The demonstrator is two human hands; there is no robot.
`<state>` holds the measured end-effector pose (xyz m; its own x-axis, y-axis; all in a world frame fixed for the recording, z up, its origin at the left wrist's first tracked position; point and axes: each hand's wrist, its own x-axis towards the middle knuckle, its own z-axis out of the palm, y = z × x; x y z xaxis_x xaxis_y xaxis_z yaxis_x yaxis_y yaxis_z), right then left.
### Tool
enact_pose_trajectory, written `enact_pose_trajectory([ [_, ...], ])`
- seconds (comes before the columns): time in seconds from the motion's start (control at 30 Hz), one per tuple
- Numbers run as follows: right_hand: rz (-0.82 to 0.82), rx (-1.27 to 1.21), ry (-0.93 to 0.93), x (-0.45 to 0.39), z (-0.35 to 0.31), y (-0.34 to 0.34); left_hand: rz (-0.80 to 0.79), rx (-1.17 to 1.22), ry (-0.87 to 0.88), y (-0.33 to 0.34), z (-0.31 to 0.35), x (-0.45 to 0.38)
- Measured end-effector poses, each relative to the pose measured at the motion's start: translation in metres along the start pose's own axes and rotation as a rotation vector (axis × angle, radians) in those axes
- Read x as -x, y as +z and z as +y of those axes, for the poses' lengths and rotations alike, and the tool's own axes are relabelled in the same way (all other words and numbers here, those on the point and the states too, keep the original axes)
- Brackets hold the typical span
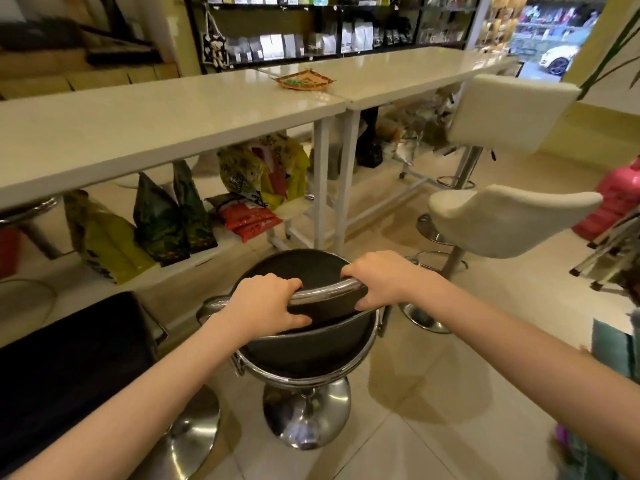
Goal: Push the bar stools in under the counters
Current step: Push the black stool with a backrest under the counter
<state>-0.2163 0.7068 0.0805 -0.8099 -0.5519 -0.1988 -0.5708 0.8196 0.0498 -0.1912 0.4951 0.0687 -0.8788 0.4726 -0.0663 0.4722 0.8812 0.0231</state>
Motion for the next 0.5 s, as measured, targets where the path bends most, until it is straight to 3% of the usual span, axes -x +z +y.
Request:
enact_pose_trajectory([
  [0.23,0.023,0.143,-0.082,-0.005,0.014,0.004,0.018,-0.235,-0.069,0.007,0.002,-0.003],
  [0.5,0.064,0.206,-0.193,-0.005,0.021,0.006,-0.001,-0.238,-0.232,0.01,0.014,-0.003],
])
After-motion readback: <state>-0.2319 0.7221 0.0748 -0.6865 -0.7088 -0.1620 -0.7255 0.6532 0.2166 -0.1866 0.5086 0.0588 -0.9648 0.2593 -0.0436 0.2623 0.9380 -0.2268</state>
